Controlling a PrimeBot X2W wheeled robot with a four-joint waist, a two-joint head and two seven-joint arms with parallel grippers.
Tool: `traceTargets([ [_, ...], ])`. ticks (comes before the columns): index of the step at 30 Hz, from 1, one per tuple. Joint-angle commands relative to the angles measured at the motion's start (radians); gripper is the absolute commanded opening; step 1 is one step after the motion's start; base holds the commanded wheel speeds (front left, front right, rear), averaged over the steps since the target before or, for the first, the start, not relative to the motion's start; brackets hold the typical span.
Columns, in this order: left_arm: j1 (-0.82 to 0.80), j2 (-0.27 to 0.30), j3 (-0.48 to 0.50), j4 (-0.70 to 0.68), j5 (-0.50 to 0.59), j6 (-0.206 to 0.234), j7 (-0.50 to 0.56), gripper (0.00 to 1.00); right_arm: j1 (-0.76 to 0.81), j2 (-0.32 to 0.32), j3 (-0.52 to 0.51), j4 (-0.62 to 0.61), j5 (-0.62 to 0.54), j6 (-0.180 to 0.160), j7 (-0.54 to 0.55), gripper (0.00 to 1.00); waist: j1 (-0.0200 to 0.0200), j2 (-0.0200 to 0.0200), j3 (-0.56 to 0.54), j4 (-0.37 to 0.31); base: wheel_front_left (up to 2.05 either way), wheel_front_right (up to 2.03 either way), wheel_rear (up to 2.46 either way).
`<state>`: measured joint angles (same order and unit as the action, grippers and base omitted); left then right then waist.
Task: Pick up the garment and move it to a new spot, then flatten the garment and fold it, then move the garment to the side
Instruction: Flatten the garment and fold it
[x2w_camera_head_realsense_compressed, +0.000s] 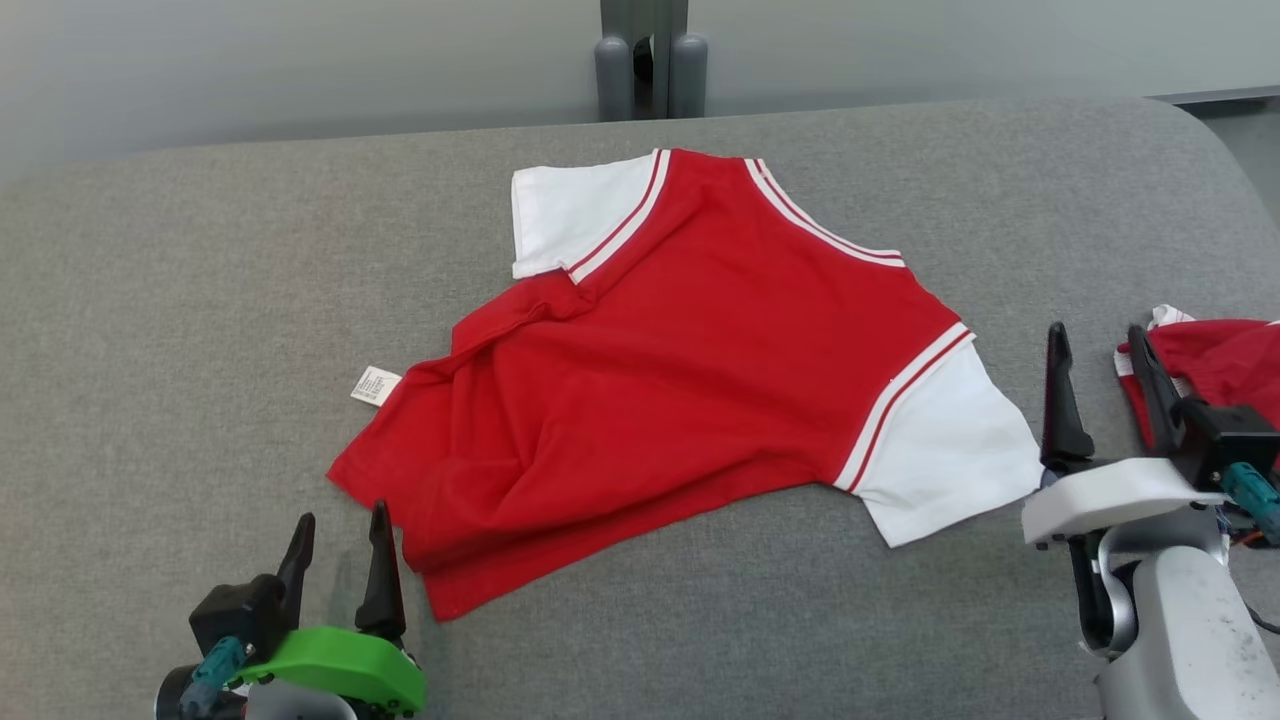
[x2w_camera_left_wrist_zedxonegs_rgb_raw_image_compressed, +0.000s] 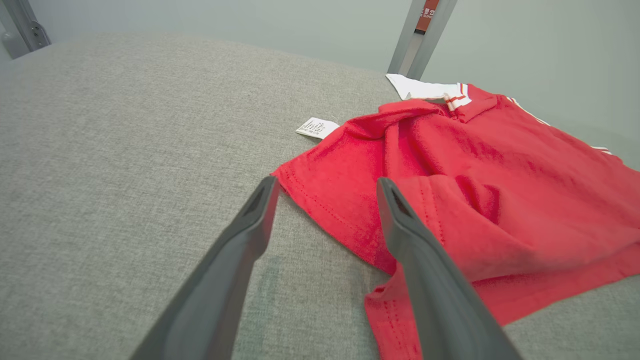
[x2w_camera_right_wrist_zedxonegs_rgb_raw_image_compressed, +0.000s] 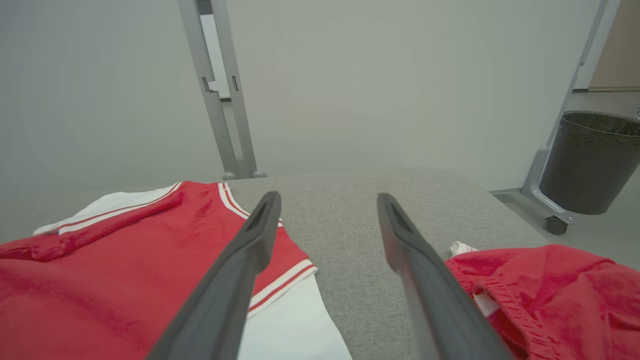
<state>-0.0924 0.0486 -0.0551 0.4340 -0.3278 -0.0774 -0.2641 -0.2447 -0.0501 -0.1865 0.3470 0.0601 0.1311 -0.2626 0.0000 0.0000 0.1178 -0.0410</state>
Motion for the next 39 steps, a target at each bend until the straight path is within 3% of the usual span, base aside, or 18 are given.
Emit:
traceTargets([
  [1,0.015,0.004,0.012,-0.014,0.018,0.01,0.0,1.0,0.024,-0.001,0.028,-0.04,-0.011,-0.001,-0.002,1.0,0.0,0.0,-0.018,-0.017,0.0,0.0,0.0],
  [6,0.052,0.004,0.045,-0.062,0.063,0.025,0.0,1.0,0.051,-0.003,0.13,-0.136,-0.01,-0.001,-0.002,1.0,0.0,0.0,-0.046,-0.029,0.0,0.0,0.0],
  [19,0.126,0.004,0.047,-0.079,0.083,0.023,0.0,1.0,0.129,-0.002,0.216,-0.008,-0.025,-0.001,-0.002,1.0,0.0,0.0,-0.101,-0.024,0.0,0.0,0.0],
  [30,0.13,0.004,0.037,-0.099,0.09,0.033,0.0,1.0,0.122,-0.002,0.251,0.028,-0.017,-0.001,-0.002,1.0,0.0,0.0,-0.106,-0.004,0.0,0.0,0.0],
  [39,0.118,0.004,-0.058,0.039,-0.033,-0.032,0.0,1.0,0.114,-0.002,0.243,0.051,0.012,-0.001,-0.002,1.0,0.0,0.0,-0.087,-0.02,0.0,0.0,0.0],
])
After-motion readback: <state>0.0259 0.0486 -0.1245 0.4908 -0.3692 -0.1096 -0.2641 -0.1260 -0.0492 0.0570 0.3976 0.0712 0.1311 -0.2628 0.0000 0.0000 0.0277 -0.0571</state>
